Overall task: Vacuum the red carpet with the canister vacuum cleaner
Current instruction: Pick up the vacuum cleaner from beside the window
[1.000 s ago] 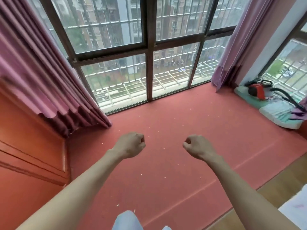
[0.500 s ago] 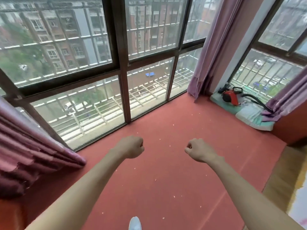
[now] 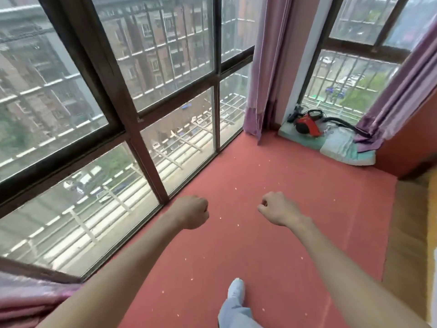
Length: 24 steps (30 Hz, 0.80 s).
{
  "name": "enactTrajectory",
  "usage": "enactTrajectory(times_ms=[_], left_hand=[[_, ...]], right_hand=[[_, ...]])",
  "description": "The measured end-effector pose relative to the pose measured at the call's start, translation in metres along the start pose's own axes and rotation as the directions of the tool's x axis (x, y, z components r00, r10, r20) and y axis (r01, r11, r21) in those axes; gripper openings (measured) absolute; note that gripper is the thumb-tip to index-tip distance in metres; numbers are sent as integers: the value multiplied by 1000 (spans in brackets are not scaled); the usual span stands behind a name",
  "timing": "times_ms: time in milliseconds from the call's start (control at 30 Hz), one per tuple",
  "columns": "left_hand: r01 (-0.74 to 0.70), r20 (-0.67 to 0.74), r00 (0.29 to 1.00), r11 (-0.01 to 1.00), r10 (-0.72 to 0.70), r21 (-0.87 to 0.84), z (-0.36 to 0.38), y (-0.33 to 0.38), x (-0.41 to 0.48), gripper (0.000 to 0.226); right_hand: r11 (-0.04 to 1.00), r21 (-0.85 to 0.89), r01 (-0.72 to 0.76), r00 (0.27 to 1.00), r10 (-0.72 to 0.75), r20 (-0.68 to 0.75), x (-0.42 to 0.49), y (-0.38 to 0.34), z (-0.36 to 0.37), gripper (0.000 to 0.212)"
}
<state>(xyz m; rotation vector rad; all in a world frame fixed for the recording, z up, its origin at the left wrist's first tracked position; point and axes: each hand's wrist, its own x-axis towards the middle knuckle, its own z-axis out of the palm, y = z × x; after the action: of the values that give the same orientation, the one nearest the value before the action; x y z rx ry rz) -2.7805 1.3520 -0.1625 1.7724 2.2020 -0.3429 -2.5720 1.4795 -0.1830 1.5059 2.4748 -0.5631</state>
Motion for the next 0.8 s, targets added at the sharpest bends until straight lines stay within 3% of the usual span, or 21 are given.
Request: enactTrajectory(times_ms=[233, 333, 433, 800], left_hand=[[-32, 9, 999, 998, 31, 58, -82, -23, 139, 30], [-67, -67, 995, 995, 72, 68, -120, -13, 192, 31], [-134, -52, 989, 984, 141, 113, -136, 7, 242, 32], [-306, -40, 950, 949, 309, 73, -194, 48, 471, 35]], right_hand=[[998, 46, 38, 999, -37, -18, 136, 10, -64, 29], [998, 33, 57, 997, -55, -59, 180, 14, -100, 30], [998, 44, 38, 999, -37, -30, 214, 25, -121, 29], [975, 95, -203, 979, 199, 54, 361, 114, -185, 26]])
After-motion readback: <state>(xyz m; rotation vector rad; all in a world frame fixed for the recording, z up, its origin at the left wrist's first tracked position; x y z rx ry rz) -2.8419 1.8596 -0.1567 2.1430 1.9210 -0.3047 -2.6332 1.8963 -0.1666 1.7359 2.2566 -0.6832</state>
